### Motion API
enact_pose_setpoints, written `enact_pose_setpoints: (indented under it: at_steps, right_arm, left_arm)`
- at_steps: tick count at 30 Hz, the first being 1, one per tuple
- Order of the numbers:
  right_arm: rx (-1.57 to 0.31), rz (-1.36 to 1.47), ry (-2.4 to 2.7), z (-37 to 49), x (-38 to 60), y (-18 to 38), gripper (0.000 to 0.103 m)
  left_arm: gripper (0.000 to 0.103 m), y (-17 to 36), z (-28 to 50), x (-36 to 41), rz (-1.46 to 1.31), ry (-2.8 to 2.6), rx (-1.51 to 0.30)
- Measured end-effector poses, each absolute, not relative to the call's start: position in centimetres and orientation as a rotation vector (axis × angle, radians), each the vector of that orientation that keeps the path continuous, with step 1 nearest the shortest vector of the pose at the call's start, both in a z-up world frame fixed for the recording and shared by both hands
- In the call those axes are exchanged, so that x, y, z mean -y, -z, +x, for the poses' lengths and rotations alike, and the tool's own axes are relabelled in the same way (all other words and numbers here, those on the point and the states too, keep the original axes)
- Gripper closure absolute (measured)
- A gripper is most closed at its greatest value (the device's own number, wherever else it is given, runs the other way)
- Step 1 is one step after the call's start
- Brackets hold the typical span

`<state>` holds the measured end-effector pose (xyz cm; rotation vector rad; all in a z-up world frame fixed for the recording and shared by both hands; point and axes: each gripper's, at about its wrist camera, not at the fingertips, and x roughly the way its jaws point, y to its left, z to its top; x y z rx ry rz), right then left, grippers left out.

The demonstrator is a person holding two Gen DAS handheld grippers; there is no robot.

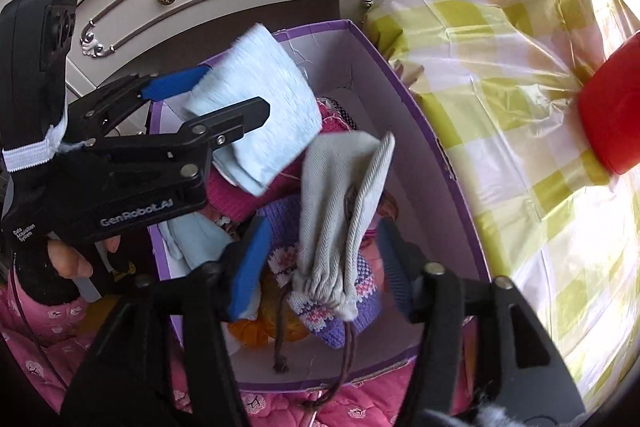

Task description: Organize soft objects

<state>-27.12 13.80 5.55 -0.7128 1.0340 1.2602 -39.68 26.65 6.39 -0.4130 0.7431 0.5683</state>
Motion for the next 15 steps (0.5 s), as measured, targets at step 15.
enact_pose_setpoints:
  at_steps: [15]
  right_arm:
    - [-0.93,-0.825,-1.244,-27.3,-8.8,-8.3,0.014]
  left_arm:
    - [0.0,-11.4,-40.1,-22.5,-0.251,-0.723,-0.681]
